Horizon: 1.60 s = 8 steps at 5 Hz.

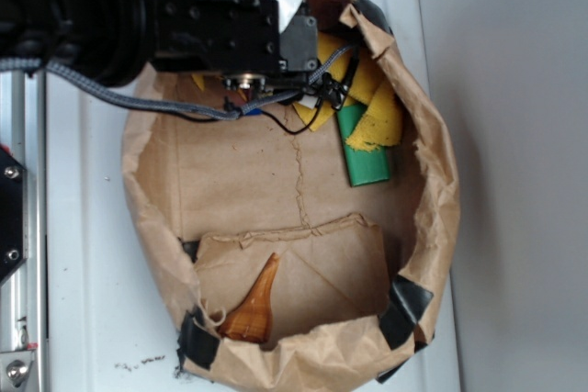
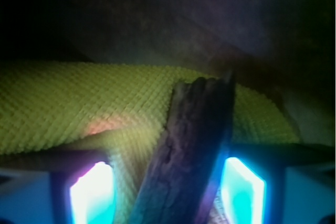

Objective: Grab the wood chip.

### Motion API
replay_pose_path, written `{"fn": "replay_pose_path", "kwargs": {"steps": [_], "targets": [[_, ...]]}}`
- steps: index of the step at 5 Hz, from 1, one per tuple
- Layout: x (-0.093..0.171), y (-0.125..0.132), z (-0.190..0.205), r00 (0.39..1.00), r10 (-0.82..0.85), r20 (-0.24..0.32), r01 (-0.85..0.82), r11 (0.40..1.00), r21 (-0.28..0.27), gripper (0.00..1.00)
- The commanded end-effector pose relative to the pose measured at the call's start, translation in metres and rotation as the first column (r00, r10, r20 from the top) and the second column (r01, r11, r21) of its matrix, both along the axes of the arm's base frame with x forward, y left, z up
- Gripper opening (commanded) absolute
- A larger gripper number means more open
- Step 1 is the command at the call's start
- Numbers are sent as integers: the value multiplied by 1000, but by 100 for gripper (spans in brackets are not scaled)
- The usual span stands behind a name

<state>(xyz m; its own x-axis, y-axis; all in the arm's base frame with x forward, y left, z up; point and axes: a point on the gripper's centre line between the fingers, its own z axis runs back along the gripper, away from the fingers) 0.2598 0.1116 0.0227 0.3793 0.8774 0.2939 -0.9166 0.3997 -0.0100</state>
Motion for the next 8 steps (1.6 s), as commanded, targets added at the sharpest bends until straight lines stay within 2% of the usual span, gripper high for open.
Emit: {"fn": "replay_pose_path", "kwargs": {"steps": [1,2,4,6,7,8], "targets": [[-6,0,20,995,6,99,-6,1000,3,0],[-7,0,21,994,7,109,-8,1000,5,0],[0,-18,61,993,-62,96,69,995,-76,0],[5,-64,107,944,-316,100,320,947,-30,0],[2,-82,117,896,-440,57,439,898,20,0],[-2,-85,123,833,-552,19,552,833,37,0]]}}
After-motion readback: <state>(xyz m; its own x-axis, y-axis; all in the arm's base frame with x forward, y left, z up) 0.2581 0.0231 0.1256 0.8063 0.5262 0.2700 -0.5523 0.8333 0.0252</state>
